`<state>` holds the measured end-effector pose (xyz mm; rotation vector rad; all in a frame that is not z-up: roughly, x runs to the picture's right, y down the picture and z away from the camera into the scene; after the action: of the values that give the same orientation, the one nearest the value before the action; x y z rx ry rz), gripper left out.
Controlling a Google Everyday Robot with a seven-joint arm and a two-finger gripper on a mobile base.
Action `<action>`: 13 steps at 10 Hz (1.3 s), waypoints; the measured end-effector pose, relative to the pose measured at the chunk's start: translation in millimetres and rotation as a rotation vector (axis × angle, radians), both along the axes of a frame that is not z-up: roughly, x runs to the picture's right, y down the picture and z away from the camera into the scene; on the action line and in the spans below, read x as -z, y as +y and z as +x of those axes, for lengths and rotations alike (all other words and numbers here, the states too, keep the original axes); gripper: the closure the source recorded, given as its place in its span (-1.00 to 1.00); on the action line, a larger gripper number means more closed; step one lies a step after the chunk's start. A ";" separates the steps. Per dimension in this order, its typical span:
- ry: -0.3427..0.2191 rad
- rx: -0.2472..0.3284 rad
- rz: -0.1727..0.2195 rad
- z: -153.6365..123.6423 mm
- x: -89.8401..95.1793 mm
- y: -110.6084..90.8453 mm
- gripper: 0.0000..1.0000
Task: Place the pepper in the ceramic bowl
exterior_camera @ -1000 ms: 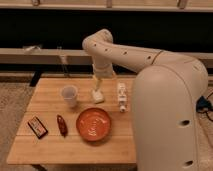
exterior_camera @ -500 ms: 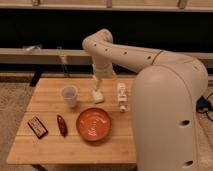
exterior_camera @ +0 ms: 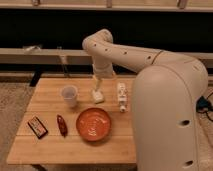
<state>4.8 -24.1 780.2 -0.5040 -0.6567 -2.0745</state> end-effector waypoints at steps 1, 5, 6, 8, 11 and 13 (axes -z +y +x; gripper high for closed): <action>0.000 0.000 0.000 0.0 0.0 0.0 -0.60; 0.000 0.000 0.000 0.0 0.0 0.0 -0.60; 0.000 0.000 0.000 0.0 0.0 0.0 -0.60; 0.000 0.000 0.000 0.0 0.0 0.0 -0.60; 0.001 0.002 0.001 0.2 0.3 0.1 -0.60; -0.017 0.027 0.018 -9.5 6.5 5.3 -0.60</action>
<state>-4.8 -18.8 773.7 -0.4881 -0.6434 -2.1109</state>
